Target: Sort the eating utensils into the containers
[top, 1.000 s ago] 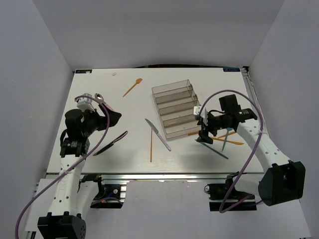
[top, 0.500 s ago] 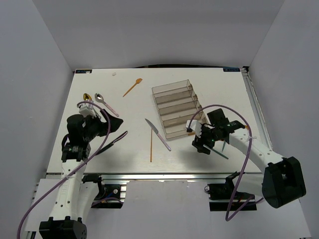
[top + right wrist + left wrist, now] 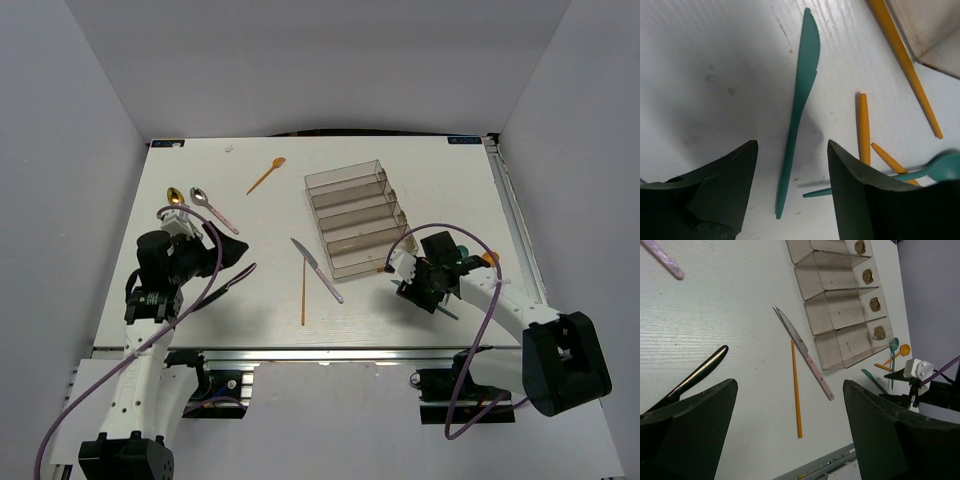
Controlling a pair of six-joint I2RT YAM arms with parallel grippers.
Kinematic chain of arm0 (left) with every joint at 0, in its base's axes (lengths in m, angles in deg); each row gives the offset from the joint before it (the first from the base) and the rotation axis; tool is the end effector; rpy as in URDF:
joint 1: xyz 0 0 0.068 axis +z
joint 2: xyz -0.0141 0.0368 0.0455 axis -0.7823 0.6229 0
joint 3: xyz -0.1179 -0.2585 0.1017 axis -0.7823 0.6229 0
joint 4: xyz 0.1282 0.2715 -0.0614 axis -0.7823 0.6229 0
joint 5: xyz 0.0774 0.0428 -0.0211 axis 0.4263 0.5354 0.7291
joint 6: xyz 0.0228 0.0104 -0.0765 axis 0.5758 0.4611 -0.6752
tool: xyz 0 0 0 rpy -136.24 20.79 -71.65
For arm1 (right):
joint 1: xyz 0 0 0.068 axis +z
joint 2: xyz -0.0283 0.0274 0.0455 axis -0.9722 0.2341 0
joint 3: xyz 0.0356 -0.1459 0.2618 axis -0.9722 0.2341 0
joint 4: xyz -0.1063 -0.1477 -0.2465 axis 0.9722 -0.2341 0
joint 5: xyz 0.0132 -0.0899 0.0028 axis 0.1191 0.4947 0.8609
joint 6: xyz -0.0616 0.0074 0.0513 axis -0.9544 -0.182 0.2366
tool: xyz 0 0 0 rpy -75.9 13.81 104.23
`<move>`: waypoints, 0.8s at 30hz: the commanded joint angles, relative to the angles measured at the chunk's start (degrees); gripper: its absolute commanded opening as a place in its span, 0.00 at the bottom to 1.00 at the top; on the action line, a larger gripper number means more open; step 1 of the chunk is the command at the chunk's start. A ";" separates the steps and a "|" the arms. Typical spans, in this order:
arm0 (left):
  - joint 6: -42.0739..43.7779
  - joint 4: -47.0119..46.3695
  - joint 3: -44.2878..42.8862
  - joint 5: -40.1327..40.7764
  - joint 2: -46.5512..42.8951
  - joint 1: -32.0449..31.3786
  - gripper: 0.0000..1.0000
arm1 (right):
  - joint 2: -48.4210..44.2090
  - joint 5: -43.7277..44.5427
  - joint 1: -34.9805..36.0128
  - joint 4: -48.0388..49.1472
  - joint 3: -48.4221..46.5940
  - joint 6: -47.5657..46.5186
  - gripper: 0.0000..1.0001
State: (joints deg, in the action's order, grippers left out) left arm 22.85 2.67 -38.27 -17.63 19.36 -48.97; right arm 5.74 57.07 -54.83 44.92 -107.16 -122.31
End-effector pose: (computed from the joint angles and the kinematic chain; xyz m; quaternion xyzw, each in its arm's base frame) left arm 0.2124 -0.0223 0.2759 -0.1123 0.8302 -0.3130 0.4474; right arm 0.2306 0.0983 0.1419 -0.5483 0.8049 -0.0030 0.2270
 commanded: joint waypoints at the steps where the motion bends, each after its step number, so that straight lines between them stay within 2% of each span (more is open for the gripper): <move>1: -0.04 0.02 -0.09 -0.39 1.69 -0.13 0.98 | 0.96 0.56 -1.50 2.12 0.62 -1.39 0.63; 7: 0.32 -0.42 -0.35 -0.22 2.75 -0.04 0.98 | 2.46 -1.55 -2.03 3.61 3.78 -2.80 0.54; 11: 0.40 -0.68 -0.35 -0.48 3.62 -0.04 0.98 | 3.16 -3.04 -2.03 4.49 5.45 -2.98 0.37; 14: 0.32 -1.03 -0.09 -0.48 3.89 -0.04 0.98 | 2.99 -3.75 -2.03 4.93 6.42 -3.85 0.15; 18: 0.23 -1.30 0.26 -0.75 4.24 -0.04 0.98 | 2.20 -7.95 -2.03 2.57 4.76 -6.40 0.00; 24: -0.21 -1.47 1.14 0.13 4.59 -0.04 0.98 | -1.84 -24.12 -2.03 -8.48 -4.18 -13.77 0.00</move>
State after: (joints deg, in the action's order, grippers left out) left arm 22.88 2.08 -38.16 -17.61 23.82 -48.97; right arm 5.98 44.92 -57.19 43.88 -105.76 -130.71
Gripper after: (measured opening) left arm 0.978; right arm 0.023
